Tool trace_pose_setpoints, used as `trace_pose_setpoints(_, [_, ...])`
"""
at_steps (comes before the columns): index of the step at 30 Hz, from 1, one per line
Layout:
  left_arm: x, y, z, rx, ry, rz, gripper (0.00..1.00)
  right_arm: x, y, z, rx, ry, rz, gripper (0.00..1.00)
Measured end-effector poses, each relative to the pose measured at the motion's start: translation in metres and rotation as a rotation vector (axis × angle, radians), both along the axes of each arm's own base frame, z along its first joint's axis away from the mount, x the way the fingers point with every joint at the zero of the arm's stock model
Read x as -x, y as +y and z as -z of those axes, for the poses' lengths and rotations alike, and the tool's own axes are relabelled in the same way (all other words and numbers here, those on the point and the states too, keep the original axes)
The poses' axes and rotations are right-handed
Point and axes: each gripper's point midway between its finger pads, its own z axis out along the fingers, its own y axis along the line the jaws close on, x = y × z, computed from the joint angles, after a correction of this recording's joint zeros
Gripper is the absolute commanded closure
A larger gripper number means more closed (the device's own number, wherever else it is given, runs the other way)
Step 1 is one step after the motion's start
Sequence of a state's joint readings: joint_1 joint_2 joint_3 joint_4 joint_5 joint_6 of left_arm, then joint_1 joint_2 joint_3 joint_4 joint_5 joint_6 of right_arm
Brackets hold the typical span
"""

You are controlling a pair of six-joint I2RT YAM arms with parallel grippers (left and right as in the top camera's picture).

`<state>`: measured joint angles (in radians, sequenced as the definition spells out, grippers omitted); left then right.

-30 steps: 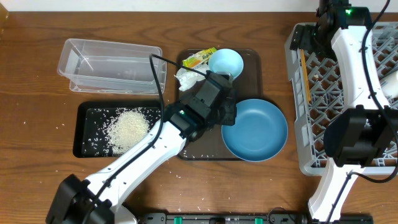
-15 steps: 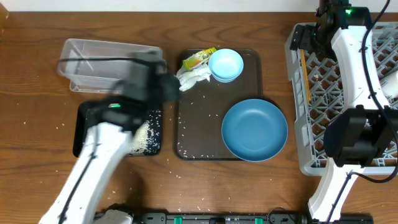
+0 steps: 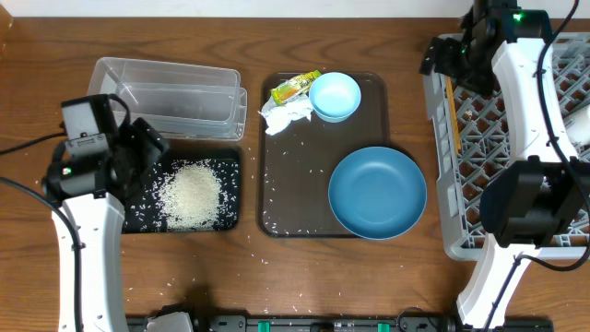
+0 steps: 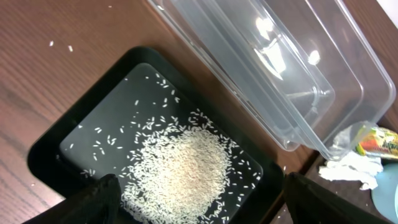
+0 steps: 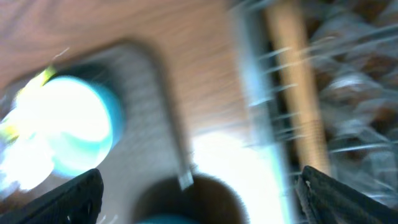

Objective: Sort waste into correct bins and load items into the dishwasher rack
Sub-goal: 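Reach the right gripper to the blue plate and grasp its rim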

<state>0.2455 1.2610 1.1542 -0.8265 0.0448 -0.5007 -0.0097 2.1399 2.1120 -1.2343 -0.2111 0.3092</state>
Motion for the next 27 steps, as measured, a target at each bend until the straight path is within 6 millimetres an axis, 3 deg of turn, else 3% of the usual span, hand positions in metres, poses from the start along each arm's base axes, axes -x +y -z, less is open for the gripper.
trace_pose_setpoints(3, [0.001, 0.004, 0.0, 0.0, 0.001, -0.013, 0.12, 0.024, 0.035, -0.001, -0.12, 0.074, -0.122, 0.11])
trace_pose_setpoints(6, [0.001, 0.004, 0.0, -0.001, -0.002, -0.014, 0.12, 0.049, 0.065, 0.002, -0.117, 0.154, -0.206, 0.11])
trace_pose_setpoints(11, [-0.002, 0.006, -0.002, -0.01, -0.014, -0.018, 0.11, 0.086, 0.114, 0.011, 0.041, 0.25, -0.303, 0.1])
trace_pose_setpoints(15, [0.0, 0.018, -0.003, -0.069, -0.005, -0.055, 0.11, 0.106, 0.151, 0.015, 0.179, 0.248, -0.335, 0.01])
trace_pose_setpoints(21, [0.004, 0.028, -0.004, -0.117, 0.007, -0.086, 0.1, 0.133, 0.174, 0.014, 0.367, 0.239, -0.258, 0.04])
trace_pose_setpoints(27, [0.005, 0.031, -0.005, -0.134, 0.012, -0.094, 0.04, 0.154, 0.196, 0.021, 0.415, 0.222, -0.149, 0.04])
